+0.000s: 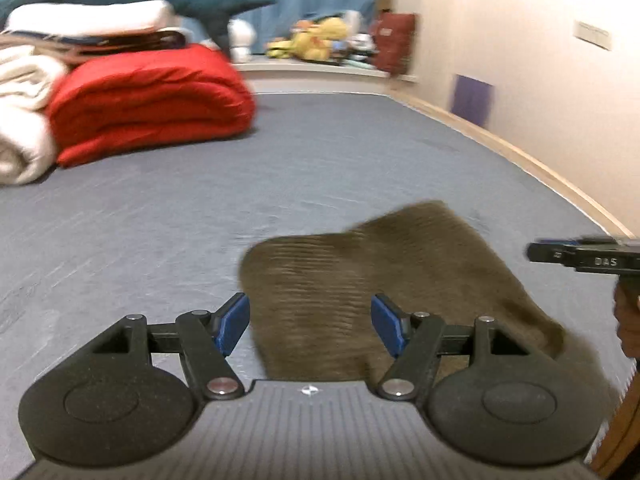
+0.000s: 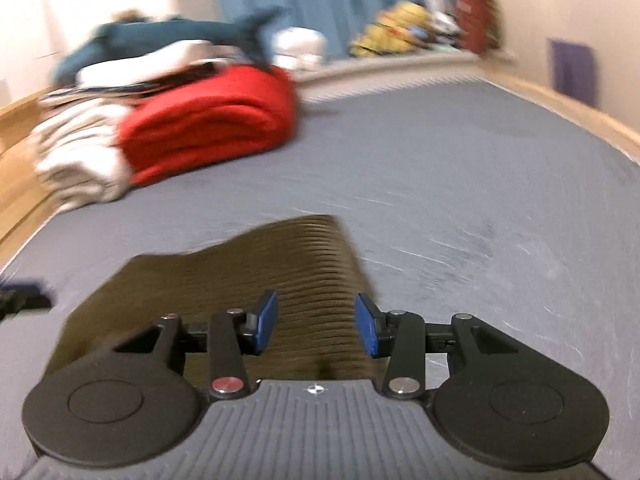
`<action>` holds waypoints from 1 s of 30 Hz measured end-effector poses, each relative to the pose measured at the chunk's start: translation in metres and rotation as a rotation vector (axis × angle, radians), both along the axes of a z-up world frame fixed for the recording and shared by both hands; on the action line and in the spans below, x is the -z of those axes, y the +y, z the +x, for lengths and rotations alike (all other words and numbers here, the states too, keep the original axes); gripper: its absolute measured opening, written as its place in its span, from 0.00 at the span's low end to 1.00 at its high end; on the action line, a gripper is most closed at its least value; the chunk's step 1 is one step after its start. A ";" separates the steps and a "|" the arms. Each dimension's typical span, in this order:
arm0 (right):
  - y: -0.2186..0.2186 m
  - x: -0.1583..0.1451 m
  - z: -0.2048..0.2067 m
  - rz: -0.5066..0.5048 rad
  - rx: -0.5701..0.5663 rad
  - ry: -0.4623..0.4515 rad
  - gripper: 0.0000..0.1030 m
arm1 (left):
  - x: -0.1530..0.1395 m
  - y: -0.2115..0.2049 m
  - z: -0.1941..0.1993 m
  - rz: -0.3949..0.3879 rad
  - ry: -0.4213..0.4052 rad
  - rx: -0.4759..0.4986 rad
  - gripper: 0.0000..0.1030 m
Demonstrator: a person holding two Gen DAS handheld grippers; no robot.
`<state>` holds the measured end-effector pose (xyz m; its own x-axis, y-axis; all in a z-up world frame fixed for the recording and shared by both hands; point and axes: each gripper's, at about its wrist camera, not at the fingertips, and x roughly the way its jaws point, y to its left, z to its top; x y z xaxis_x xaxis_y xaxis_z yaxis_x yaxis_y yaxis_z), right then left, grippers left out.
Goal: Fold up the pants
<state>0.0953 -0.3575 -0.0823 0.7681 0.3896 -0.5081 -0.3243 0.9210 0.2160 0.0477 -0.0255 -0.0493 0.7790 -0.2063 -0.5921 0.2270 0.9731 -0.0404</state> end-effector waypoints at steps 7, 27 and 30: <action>0.019 0.028 -0.024 -0.172 -0.187 0.075 0.44 | 0.025 -0.018 -0.003 0.072 0.069 0.147 0.35; -0.002 0.006 0.128 0.121 0.180 0.136 0.73 | 0.022 -0.013 0.095 0.016 0.040 -0.050 0.43; 0.000 0.031 0.165 0.189 0.207 0.254 0.83 | 0.035 0.011 0.121 -0.094 0.079 -0.175 0.68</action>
